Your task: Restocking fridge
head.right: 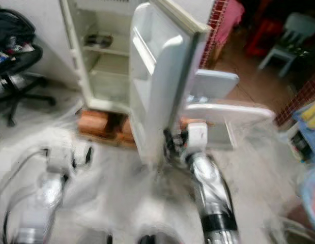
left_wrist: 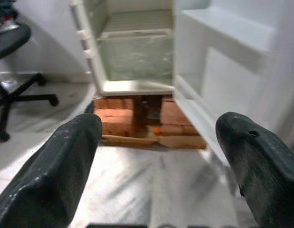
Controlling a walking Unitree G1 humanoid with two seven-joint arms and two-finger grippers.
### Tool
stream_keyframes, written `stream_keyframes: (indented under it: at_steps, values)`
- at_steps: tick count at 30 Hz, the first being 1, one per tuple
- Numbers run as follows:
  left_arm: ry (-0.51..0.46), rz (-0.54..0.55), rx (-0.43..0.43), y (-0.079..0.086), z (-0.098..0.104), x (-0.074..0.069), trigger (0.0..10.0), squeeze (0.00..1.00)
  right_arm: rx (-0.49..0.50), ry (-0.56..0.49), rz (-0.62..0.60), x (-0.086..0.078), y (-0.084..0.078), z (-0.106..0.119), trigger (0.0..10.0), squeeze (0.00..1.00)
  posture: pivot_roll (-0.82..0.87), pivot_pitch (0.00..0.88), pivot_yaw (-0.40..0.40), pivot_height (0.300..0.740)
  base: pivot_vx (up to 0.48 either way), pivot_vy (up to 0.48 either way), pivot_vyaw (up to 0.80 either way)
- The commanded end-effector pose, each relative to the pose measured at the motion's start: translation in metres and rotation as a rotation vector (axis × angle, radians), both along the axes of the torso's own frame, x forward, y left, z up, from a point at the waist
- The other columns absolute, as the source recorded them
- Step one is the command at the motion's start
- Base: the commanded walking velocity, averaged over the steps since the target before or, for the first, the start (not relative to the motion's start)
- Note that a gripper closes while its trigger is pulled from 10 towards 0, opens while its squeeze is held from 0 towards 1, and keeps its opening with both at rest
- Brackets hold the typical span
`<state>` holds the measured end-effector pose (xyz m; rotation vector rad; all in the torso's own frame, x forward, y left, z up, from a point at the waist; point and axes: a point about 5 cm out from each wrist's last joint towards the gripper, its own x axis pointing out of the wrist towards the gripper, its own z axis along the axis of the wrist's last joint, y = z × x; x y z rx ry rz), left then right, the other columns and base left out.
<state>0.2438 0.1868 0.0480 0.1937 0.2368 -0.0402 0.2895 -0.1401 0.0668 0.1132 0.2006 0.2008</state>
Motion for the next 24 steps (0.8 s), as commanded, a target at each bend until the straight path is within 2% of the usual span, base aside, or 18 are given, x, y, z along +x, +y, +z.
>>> stream_keyframes:
  at_steps: [1, 9, 11, 17, 21, 24]
  values:
    - [-0.015, 0.006, -0.013, -0.001, 0.003, 0.001, 10.0, 0.00, -0.016, -0.020, -0.029, 0.005, -0.004, 0.006, 10.0, 0.00, 0.15, 0.000, -0.090, 0.740, 0.000, 0.000, 0.00]
    - [-0.059, 0.087, -0.064, 0.010, 0.009, -0.001, 10.0, 0.00, -0.022, -0.069, -0.155, 0.007, -0.017, 0.013, 10.0, 0.00, 0.15, 0.000, -0.082, 0.740, 0.000, 0.000, 0.00]
    - [-0.064, 0.096, -0.085, 0.013, 0.009, -0.002, 10.0, 0.00, -0.019, -0.072, -0.165, 0.007, -0.017, 0.014, 10.0, 0.00, 0.15, 0.000, -0.076, 0.740, 0.000, 0.000, 0.00]
    - [-0.092, 0.071, -0.073, 0.012, 0.013, 0.001, 10.0, 0.00, -0.031, -0.102, -0.153, 0.010, -0.013, 0.019, 10.0, 0.00, 0.15, 0.000, -0.076, 0.740, 0.000, 0.000, 0.00]
    - [-0.106, 0.056, -0.077, 0.012, 0.015, 0.003, 10.0, 0.00, -0.038, -0.118, -0.138, 0.013, -0.010, 0.023, 10.0, 0.00, 0.15, 0.000, -0.077, 0.740, 0.000, 0.000, 0.66]
    - [-0.109, 0.045, -0.082, 0.009, 0.015, 0.002, 10.0, 0.00, -0.036, -0.129, -0.145, 0.016, -0.009, 0.026, 10.0, 0.00, 0.14, 0.000, -0.080, 0.740, 0.325, 0.000, 0.80]
